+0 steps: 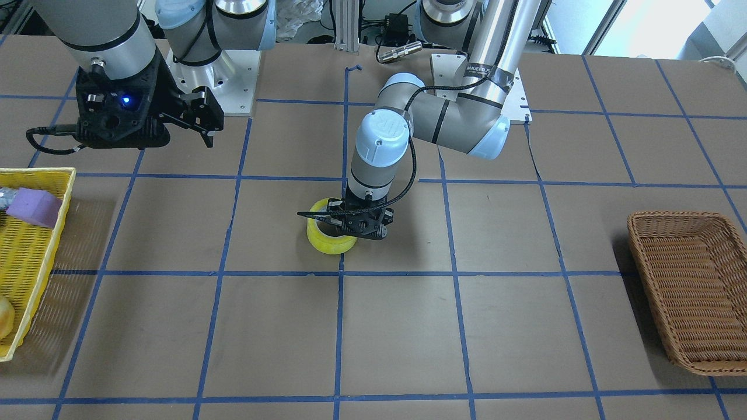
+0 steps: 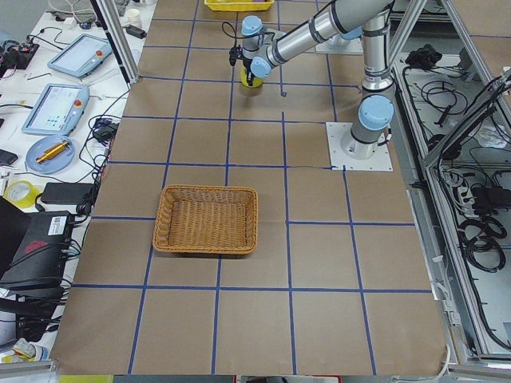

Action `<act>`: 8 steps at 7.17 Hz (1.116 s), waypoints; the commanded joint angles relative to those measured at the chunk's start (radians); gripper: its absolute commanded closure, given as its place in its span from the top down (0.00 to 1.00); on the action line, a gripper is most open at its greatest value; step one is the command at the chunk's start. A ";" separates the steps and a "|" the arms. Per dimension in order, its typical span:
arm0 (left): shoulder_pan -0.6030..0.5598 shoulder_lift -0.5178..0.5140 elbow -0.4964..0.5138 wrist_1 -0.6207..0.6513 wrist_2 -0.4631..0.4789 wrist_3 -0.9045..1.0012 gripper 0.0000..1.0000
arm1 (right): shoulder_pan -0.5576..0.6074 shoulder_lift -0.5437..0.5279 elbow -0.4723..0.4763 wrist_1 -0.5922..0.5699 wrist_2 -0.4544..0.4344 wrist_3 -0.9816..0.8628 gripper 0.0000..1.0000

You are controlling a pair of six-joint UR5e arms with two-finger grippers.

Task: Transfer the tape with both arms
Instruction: 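Lower the left gripper onto the tape roll and grasp it, then carry the tape roll with the left gripper over the wicker basket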

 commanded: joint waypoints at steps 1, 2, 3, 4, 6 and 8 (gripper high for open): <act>0.059 0.036 0.064 -0.055 -0.001 0.004 0.00 | 0.000 -0.003 0.008 -0.027 0.001 0.001 1.00; 0.116 0.062 0.122 -0.149 -0.004 0.041 0.00 | 0.000 -0.009 0.009 -0.056 0.001 0.002 1.00; 0.182 0.079 0.184 -0.245 -0.002 0.161 0.00 | 0.000 -0.009 0.009 -0.065 0.001 0.004 1.00; 0.295 0.087 0.271 -0.373 -0.011 0.273 0.00 | 0.000 -0.009 0.009 -0.067 0.002 0.005 1.00; 0.456 0.086 0.434 -0.562 -0.041 0.525 0.00 | 0.002 -0.009 0.011 -0.070 0.001 0.004 1.00; 0.667 0.084 0.465 -0.615 -0.041 0.745 0.00 | 0.002 -0.009 0.011 -0.070 -0.001 -0.004 1.00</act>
